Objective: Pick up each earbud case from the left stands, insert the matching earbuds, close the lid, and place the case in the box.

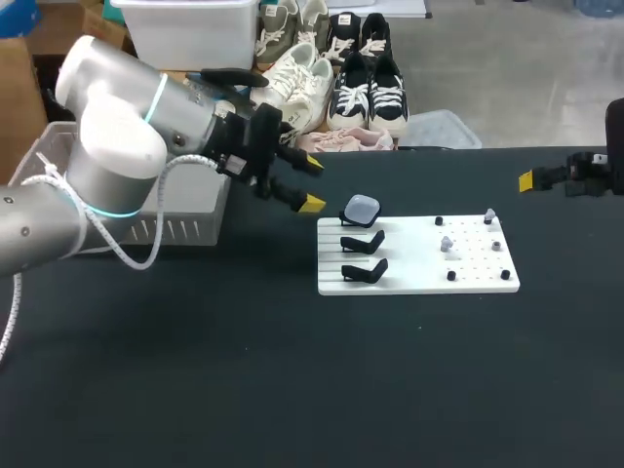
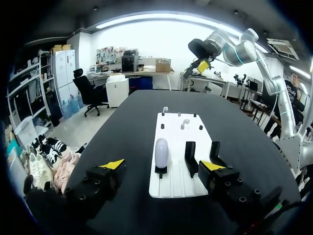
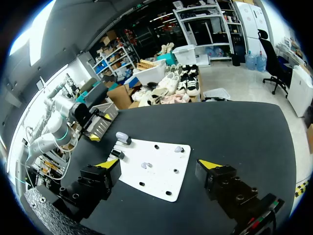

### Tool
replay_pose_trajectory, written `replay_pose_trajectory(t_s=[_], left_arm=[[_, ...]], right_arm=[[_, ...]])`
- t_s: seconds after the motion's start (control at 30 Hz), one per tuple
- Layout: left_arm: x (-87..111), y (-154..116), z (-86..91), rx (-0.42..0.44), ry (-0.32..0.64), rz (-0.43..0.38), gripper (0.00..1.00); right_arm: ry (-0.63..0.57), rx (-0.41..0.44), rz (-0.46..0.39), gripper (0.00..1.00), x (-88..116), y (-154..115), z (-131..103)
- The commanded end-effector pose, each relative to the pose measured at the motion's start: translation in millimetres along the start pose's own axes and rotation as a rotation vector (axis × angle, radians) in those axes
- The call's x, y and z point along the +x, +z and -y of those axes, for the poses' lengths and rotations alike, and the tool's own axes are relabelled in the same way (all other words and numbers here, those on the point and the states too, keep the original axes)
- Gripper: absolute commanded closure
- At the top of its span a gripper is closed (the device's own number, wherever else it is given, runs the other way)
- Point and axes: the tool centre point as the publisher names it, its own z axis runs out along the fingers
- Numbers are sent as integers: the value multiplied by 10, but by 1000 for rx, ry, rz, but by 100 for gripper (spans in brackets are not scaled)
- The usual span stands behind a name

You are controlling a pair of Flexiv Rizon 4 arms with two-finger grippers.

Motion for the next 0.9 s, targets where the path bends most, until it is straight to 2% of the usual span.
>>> replay_pose_trajectory(t_s=[0.03,0.3,0.57,0.63,0.67,0.8,0.9], left_arm=[[15,122,-69,59,1,7,0],[16,246,12,92,23,27,1],[112,408,66,99,12,18,21],[121,432,68,100,6,20,40],[123,443,72,99,5,23,42],[119,479,82,91,6,33,36],[116,496,80,89,1,39,41]], right_arm=[[0,-3,-2,0,-4,-1,7],[0,-3,-2,0,-4,-1,7],[0,-3,-2,0,-4,-1,7],[0,-3,-2,0,-4,-1,7],[0,-3,-2,0,-4,-1,7],[0,-3,-2,0,-4,-1,7],[0,-3,-2,0,-4,-1,7]])
